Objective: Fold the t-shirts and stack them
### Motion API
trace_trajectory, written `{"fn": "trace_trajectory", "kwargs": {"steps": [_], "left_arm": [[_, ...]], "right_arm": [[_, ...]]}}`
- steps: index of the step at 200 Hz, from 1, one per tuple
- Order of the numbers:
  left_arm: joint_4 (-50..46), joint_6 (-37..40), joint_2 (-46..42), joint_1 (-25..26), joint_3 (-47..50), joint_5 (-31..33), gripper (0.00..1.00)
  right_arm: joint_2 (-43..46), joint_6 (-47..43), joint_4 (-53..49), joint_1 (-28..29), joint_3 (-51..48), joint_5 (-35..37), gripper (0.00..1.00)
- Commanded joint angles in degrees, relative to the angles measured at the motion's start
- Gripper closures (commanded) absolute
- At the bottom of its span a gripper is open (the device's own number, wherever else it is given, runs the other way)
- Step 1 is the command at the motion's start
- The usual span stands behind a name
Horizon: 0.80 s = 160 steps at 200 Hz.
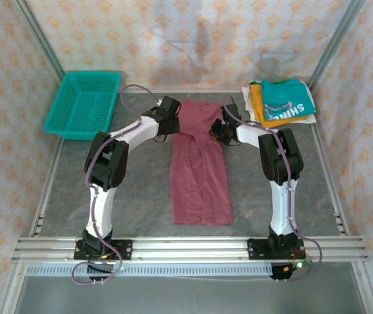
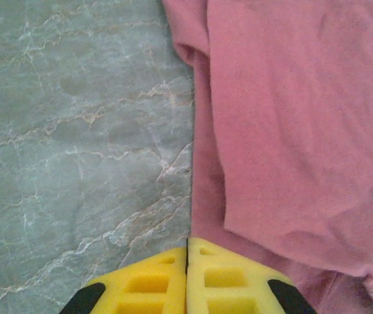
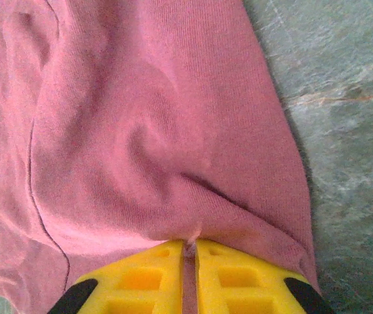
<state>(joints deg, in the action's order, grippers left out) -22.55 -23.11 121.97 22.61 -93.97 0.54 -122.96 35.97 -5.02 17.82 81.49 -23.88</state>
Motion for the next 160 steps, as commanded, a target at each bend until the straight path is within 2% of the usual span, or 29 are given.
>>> {"fn": "trace_trajectory", "kwargs": {"steps": [1, 26, 55, 78, 115, 160], "left_arm": [[1.44, 0.15, -2.62, 0.06, -1.96, 1.08, 0.89], [-3.25, 1.73, 2.86, 0.20, -12.91, -0.72, 0.89], [-4.55, 1.19, 9.24, 0.50, -22.37, -2.26, 0.89], [-9.72, 0.16, 15.97, 0.42, -31.11, -2.67, 0.90], [-13.16, -3.75, 22.73, -0.74, -36.64, -5.24, 0.90], [-11.21, -10.50, 25.45, -1.95, -35.87, -8.46, 0.90]], "right_arm": [[-1.81, -0.01, -4.27, -0.43, -0.18, 0.94, 0.85], [1.37, -0.81, -5.82, -0.58, 1.20, 0.11, 0.82], [2.73, -2.27, -9.60, -0.44, 5.61, -0.56, 0.79], [0.90, -3.41, -12.75, -0.49, 9.49, 3.04, 0.79], [-5.41, -4.93, -17.88, -0.08, 17.44, 6.51, 0.82], [-11.37, -4.79, -20.51, 0.74, 23.98, 8.92, 0.87]]}}
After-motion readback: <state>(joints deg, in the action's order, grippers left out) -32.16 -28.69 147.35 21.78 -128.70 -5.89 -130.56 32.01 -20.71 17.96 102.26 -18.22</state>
